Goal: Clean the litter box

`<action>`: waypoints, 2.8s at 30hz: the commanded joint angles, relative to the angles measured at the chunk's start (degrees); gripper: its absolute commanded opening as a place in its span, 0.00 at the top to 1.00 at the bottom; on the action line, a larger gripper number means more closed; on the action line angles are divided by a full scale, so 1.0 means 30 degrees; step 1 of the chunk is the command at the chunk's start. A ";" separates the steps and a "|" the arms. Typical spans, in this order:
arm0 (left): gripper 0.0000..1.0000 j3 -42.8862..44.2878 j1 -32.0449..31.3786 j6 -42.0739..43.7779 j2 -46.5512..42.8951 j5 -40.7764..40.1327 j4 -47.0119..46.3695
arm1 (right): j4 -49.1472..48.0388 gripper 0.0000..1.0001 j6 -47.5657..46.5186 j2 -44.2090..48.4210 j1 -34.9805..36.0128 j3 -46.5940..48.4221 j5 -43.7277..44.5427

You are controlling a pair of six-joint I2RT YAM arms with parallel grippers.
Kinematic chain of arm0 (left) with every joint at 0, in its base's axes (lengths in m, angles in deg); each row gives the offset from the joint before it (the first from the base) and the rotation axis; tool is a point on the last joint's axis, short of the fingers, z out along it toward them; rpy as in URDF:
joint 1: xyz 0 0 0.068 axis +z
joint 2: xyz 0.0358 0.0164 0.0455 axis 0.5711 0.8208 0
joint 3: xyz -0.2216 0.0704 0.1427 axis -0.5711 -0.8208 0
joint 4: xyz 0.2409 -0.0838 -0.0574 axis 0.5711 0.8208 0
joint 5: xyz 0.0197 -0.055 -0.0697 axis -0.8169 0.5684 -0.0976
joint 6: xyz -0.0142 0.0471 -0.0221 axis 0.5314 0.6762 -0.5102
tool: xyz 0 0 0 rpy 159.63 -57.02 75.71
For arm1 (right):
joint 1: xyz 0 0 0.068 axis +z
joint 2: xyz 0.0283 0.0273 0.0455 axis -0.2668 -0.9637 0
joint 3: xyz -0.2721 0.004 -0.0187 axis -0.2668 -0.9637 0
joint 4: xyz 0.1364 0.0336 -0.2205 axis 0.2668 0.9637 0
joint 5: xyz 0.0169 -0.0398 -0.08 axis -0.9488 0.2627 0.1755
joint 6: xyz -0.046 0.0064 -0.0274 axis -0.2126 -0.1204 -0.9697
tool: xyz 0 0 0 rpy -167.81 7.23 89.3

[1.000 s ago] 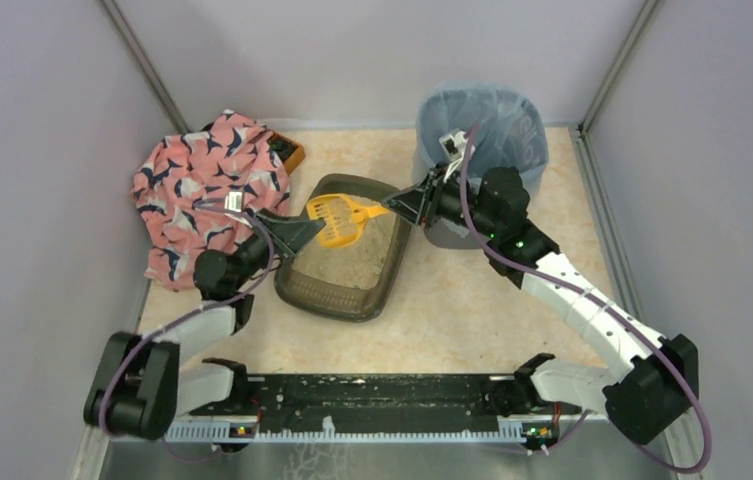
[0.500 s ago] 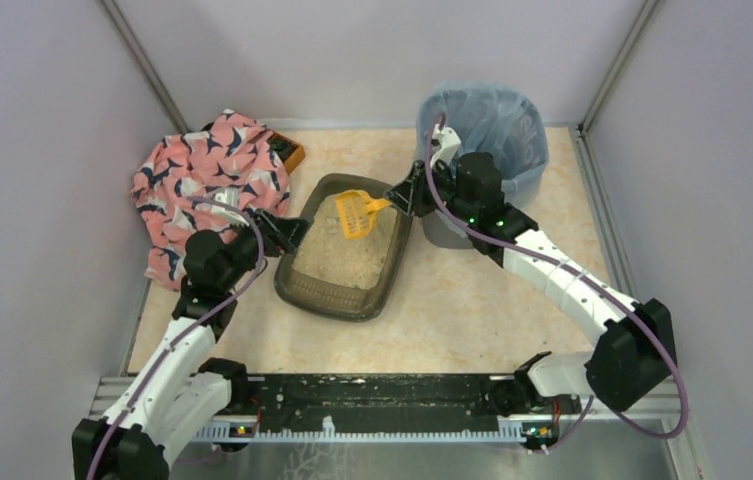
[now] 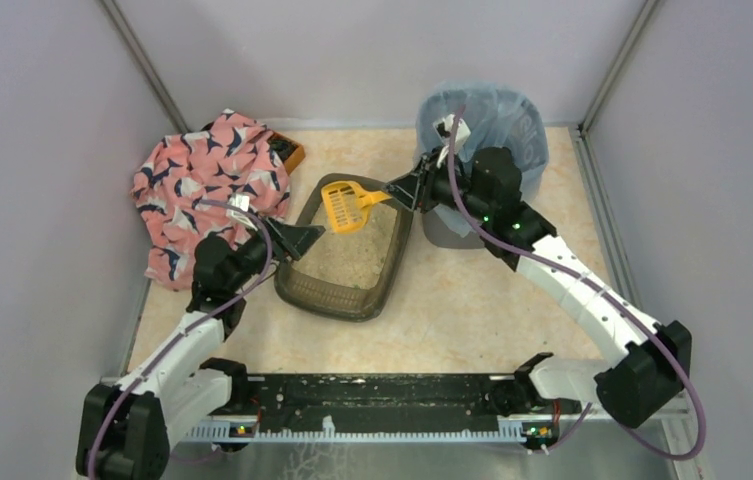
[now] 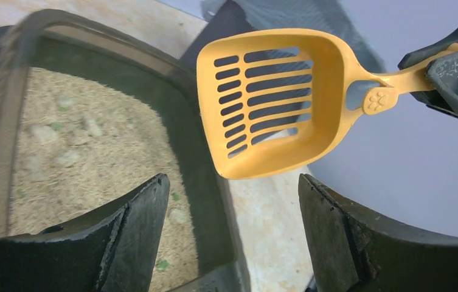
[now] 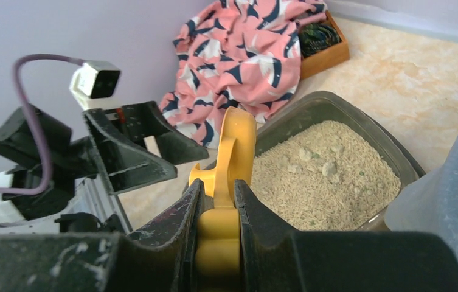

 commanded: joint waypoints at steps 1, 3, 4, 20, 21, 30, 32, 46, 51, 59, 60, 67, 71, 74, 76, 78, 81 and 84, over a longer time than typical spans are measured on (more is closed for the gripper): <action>0.18 -0.0398 0.0091 -0.2501 0.1139 0.2592 -0.4646 | -0.0593 1.00 0.0561 0.1458 0.0101 0.0621 -0.1011; 0.18 -0.0218 0.0054 -0.3025 0.1937 0.3327 -0.5406 | -0.0709 1.00 0.0910 0.1750 0.0097 0.0368 -0.1327; 0.19 -0.0240 0.0013 -0.3335 0.2362 0.3520 -0.5882 | -0.0828 1.00 0.1058 0.1899 0.0117 0.0206 -0.1493; 0.52 0.0781 -0.0505 -0.5203 0.4993 0.3904 -1.0014 | -0.2202 1.00 0.2205 0.2345 0.0405 -0.1483 -0.2781; 0.55 0.0753 -0.0584 -0.5325 0.5172 0.3951 -1.0230 | -0.2216 1.00 0.2209 0.2321 0.0437 -0.1499 -0.2795; 1.00 -0.0263 -0.1653 -0.6122 0.6474 0.3859 -1.2654 | -0.2856 1.00 0.2439 0.1945 0.0500 -0.1755 -0.2958; 1.00 -0.0433 -0.1766 -0.6337 0.6627 0.3798 -1.3337 | -0.2784 1.00 0.2388 0.1868 0.0529 -0.1783 -0.2811; 1.00 -0.0552 -0.1783 -0.7521 0.7244 0.3636 -1.5366 | -0.3588 0.58 0.1915 0.2735 0.0507 -0.2469 -0.1550; 1.00 -0.0626 -0.1755 -0.7674 0.7556 0.3368 -1.5739 | -0.3589 0.67 0.1878 0.3258 0.0500 -0.2592 -0.1561; 1.00 0.0011 -0.1755 -0.8397 0.8340 0.3611 -1.6636 | -0.2630 0.66 0.1092 0.4186 0.0457 -0.2637 -0.1065; 1.00 0.0078 -0.1755 -0.8596 0.8520 0.3665 -1.6858 | -0.2640 0.67 0.1092 0.4211 0.0444 -0.2676 -0.1116; 1.00 0.0531 -0.1732 -1.0834 1.0314 0.3879 -1.9989 | -0.2441 0.58 0.0683 0.4077 0.0427 -0.2862 -0.1541; 1.00 0.1000 -0.1755 -1.2778 1.2030 0.3978 -2.3061 | -0.2465 0.57 0.0569 0.4022 0.0442 -0.3049 -0.1523; 1.00 0.1287 -0.1877 -1.2913 1.2212 0.4155 -2.3187 | -0.2371 0.57 0.0438 0.3973 0.0442 -0.3114 -0.1421; 1.00 0.1344 -0.1921 -1.2447 1.1660 0.4321 -2.3138 | -0.2363 0.55 0.0383 0.3984 0.0398 -0.3198 -0.1202; 1.00 0.1351 -0.1931 -1.2394 1.1155 0.4302 -2.2646 | -0.2481 0.54 0.0420 0.3973 0.0357 -0.3270 -0.1186; 1.00 0.1353 -0.1930 -1.2389 1.0611 0.4342 -2.2385 | -0.2582 0.54 0.0397 0.3824 0.0342 -0.3305 -0.1023; 1.00 0.1308 -0.1930 -1.2366 1.0209 0.4455 -2.2174 | -0.2662 0.53 0.0389 0.3718 0.0318 -0.3322 -0.0930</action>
